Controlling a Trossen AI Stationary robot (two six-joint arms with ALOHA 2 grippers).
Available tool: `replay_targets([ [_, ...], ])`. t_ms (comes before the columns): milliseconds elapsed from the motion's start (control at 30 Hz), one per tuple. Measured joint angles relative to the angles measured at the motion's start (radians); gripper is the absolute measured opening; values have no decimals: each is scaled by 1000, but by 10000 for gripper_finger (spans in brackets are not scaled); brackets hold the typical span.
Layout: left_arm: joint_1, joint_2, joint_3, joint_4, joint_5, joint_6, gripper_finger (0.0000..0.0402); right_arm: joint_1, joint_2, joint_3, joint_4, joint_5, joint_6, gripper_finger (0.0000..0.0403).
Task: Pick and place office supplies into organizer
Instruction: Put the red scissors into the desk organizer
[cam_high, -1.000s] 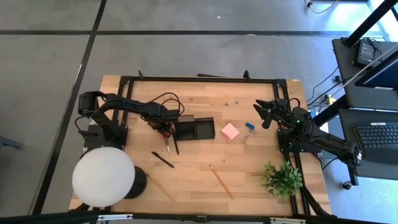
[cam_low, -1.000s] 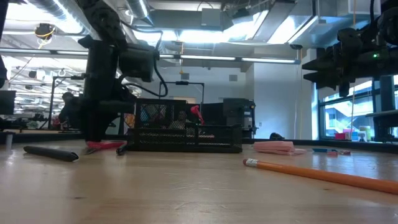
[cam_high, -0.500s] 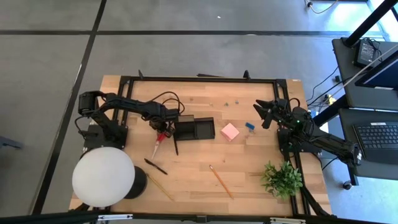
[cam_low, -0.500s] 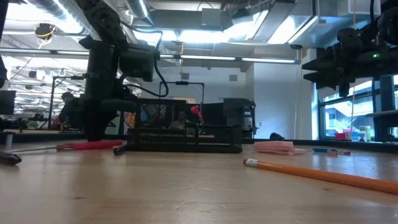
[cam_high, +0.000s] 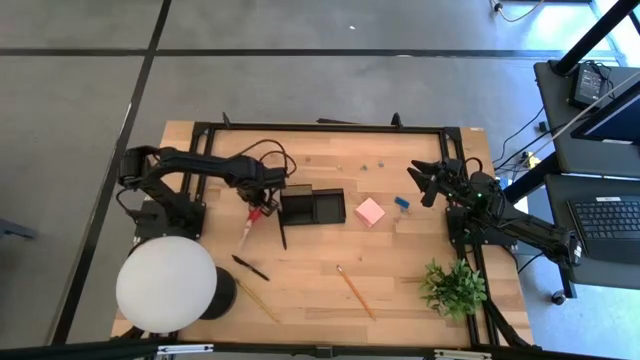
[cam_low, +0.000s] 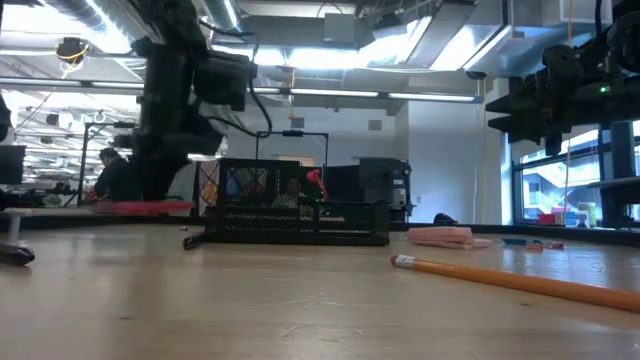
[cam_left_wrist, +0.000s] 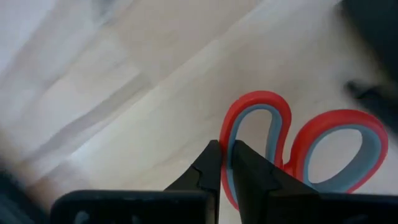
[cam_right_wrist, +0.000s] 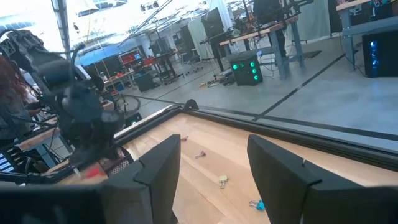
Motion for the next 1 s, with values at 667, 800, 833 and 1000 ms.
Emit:
replay_targets([
  [667, 30, -491, 119, 336, -251, 292, 21, 0, 0, 0, 0, 0, 0, 190],
  [800, -2, -524, 120, 586, -287, 483, 21, 0, 0, 0, 0, 0, 0, 190],
  [833, -10, -525, 120, 626, -277, 523, 21, 0, 0, 0, 0, 0, 0, 190],
  [1000, -35, -541, 22, 891, -217, 626, 24, 0, 0, 0, 0, 0, 9, 190],
])
